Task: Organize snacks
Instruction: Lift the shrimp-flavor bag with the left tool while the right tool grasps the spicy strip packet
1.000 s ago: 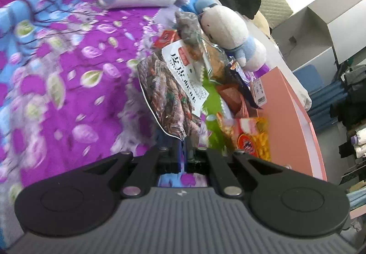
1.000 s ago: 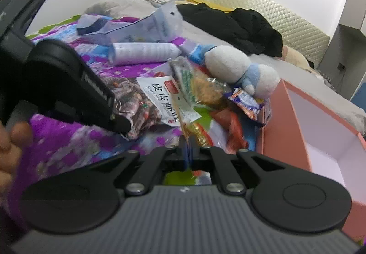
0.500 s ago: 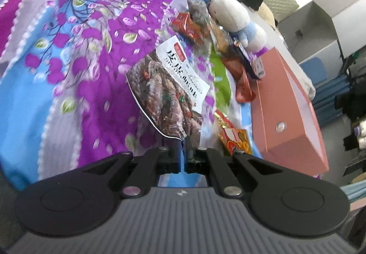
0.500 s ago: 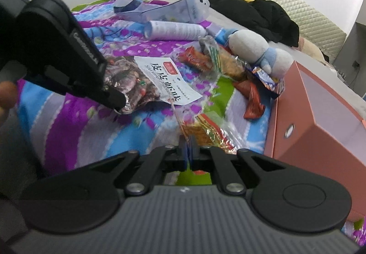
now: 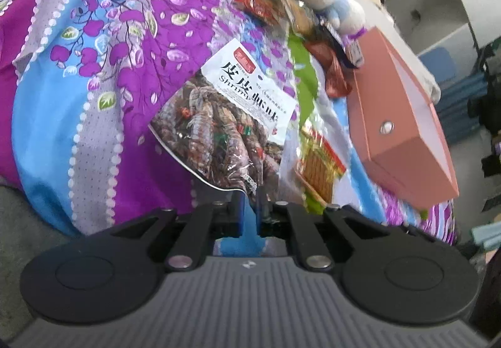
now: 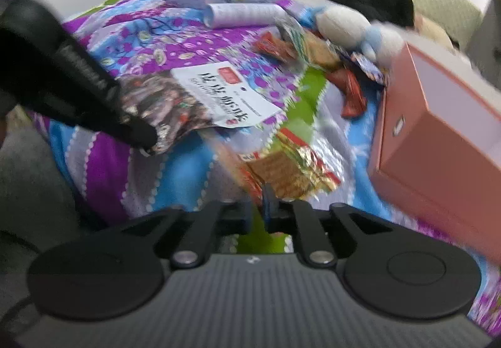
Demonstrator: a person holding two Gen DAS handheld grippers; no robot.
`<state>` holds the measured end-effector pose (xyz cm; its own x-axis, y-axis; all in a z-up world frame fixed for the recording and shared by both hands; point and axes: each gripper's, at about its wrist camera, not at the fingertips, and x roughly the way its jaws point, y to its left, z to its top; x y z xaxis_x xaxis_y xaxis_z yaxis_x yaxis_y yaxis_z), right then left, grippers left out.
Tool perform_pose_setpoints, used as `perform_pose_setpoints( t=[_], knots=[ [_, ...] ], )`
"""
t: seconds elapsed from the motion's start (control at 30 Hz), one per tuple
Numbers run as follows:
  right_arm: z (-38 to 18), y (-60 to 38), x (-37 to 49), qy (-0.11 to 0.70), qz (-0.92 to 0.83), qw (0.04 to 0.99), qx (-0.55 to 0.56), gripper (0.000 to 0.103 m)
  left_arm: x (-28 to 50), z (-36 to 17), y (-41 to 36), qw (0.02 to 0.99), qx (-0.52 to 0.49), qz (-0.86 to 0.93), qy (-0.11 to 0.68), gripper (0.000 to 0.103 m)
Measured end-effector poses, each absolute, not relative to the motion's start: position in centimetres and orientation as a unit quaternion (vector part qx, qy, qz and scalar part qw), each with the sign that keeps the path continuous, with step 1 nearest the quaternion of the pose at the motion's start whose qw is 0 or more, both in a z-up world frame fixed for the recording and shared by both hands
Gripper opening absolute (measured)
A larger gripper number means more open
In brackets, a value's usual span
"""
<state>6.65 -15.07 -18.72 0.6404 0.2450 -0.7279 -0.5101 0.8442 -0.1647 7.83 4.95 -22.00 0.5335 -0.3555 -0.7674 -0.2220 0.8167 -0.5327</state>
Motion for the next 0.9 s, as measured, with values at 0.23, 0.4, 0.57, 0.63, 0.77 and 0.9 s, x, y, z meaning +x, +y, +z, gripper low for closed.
perform_pose_setpoints(
  t=[0.23, 0.4, 0.57, 0.63, 0.77, 0.9],
  knots=[
    [-18.1, -16.8, 6.7, 0.381, 0.203, 0.898, -0.085, 0.075, 5.9, -21.2, 4.9, 0.830, -0.273, -0.043, 0.485, 0.073],
    [-18.4, -18.1, 7.8, 0.394, 0.164, 0.904, -0.004, 0.075, 6.4, -19.8, 4.9, 0.847, -0.234, -0.043, 0.475, 0.086],
    [-19.4, -19.3, 9.7, 0.412, 0.126, 0.898, 0.091, 0.075, 8.5, -18.7, 5.0, 0.879, -0.157, -0.038, 0.449, 0.092],
    [-19.7, -19.3, 10.1, 0.411, 0.115, 0.898, 0.105, 0.075, 9.9, -18.9, 5.2, 0.883, -0.120, -0.040, 0.451, 0.092],
    [-20.3, -19.1, 10.9, 0.411, 0.097, 0.899, 0.116, 0.075, 11.9, -19.5, 5.4, 0.891, -0.065, -0.059, 0.446, 0.092],
    [-21.0, -18.8, 11.2, 0.414, 0.083, 0.900, 0.110, 0.075, 13.3, -20.6, 4.8, 0.886, -0.021, -0.084, 0.455, 0.097]
  ],
)
